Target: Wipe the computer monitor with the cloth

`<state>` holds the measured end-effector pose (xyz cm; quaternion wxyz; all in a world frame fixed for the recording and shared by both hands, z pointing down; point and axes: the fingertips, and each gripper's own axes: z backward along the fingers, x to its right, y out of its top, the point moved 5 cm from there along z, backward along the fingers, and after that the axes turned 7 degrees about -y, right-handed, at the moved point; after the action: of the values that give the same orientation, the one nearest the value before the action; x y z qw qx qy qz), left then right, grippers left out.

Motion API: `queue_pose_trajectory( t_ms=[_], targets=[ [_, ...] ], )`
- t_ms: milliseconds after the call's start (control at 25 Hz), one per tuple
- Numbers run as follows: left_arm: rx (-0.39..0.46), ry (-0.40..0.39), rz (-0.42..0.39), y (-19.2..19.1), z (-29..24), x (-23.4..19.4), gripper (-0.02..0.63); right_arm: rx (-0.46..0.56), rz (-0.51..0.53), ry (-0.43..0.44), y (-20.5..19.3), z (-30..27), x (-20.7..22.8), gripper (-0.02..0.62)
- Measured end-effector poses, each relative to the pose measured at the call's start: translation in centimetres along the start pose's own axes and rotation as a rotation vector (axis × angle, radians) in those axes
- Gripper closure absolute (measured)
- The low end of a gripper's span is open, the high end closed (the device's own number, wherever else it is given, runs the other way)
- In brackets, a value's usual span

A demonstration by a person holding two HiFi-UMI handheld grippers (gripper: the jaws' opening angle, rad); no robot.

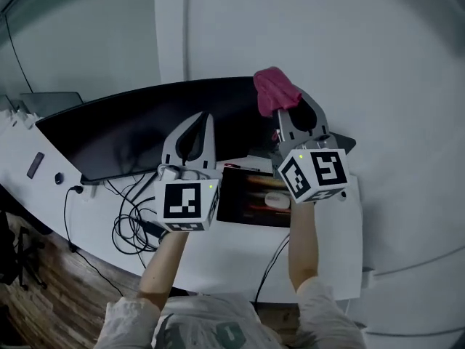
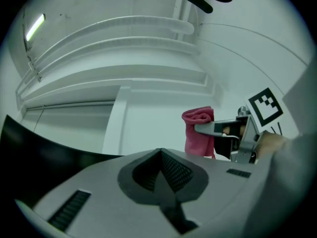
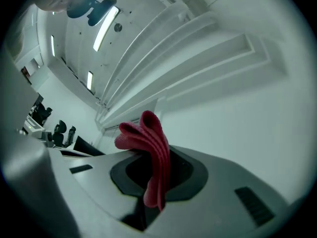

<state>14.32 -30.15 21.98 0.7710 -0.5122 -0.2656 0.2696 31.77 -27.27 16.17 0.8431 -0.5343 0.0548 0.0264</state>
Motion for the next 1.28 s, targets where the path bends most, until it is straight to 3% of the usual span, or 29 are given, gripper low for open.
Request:
queue_pose_trajectory(
  t_ms=[200, 480, 680, 880, 960, 1280],
  targets=[
    [0.014, -0.092, 0.014, -0.7, -4.7, 3.4, 0.591, -0.048, -0.003, -0.075, -1.7, -1.6, 5.4, 0.548],
    [-0.007, -0.13, 0.062, -3.4, -9.0, 5.3, 0.591, -0.179, -0.041, -0.088, -7.3, -3.7, 8.9, 0.548],
    [-0.067, -0.122, 0.075, -6.3, -9.7, 4.7, 0.591, -0.239, -0.159, -0.079, -10.8, -5.5, 9.2, 0.548],
    [-0.098, -0.105, 0.076, -7.9, -9.9, 3.8, 0.591, -0.276, -0.164, -0.031, -13.0, -6.2, 7.7, 0.548],
    [-0.102, -0.097, 0.082, -8.3, -10.0, 3.2, 0.591, -0.284, -0.118, -0.017, -13.5, -6.1, 7.2, 0.548],
    [-0.133, -0.104, 0.087, -10.1, -9.9, 3.0, 0.591, -0.303, 0.261, 0.056, -15.1, -5.1, 4.9, 0.548]
  ],
)
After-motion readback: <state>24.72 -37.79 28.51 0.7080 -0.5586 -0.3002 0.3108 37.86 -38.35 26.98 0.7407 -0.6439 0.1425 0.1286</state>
